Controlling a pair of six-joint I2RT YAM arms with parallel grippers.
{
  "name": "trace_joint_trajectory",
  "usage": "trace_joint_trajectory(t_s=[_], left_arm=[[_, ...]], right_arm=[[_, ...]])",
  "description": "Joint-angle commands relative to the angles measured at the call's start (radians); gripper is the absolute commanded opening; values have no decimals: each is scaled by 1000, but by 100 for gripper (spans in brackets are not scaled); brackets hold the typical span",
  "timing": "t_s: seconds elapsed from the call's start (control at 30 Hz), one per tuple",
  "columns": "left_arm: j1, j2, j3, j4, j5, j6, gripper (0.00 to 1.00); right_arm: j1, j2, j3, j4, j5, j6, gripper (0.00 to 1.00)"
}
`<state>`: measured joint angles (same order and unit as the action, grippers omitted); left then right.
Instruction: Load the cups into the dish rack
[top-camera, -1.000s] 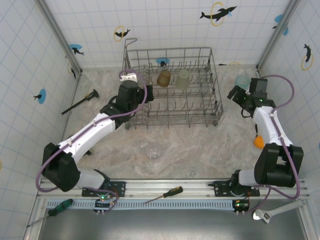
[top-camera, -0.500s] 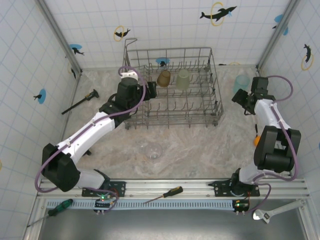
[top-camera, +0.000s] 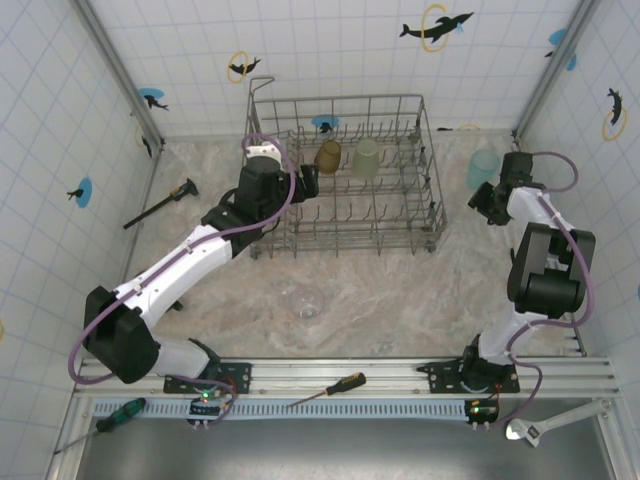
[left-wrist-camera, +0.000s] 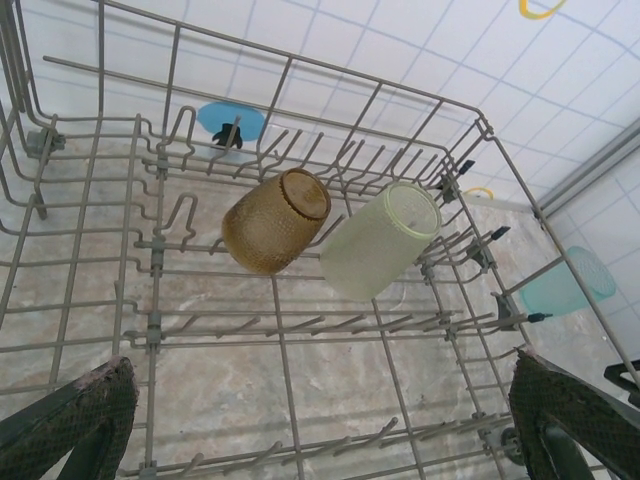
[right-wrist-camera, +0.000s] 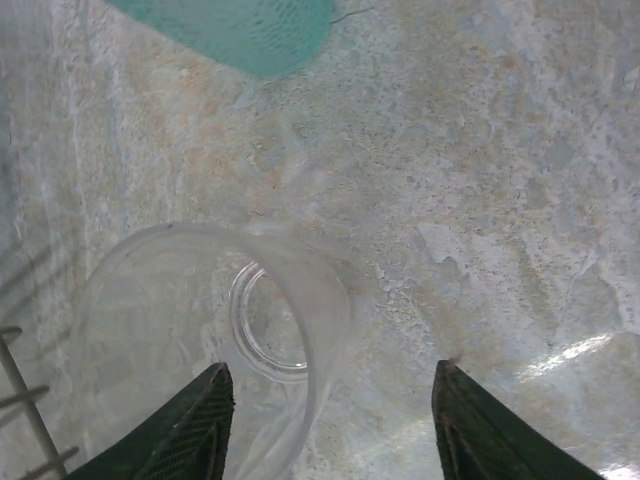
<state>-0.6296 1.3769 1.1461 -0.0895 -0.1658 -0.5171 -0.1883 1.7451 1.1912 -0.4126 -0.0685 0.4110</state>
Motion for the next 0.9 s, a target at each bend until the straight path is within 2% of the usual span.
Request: trace_joint_trajectory(t_s=[0.0, 0.2, 0.23, 0.37, 0.47, 0.87], left_arm=[[-6, 5, 35, 13, -16, 14, 98], [-8, 14, 43, 12, -11, 6, 98], [-8, 16, 43, 11, -8, 3, 98], [-12, 19, 48, 2, -28, 26, 98], [-12, 20, 61, -19, -68, 36, 98], [-12, 37, 92, -22, -25, 13, 98]], right_arm=[[-10, 21, 33, 8, -20, 5, 49], [-20, 33, 38, 8, -31, 5, 34], [-22, 31, 38, 6, -31, 4, 27], [-23, 17, 28, 8, -24, 0, 10], [-25, 10, 21, 2, -35, -7, 1], [-60, -120, -5, 4, -106, -11, 0]])
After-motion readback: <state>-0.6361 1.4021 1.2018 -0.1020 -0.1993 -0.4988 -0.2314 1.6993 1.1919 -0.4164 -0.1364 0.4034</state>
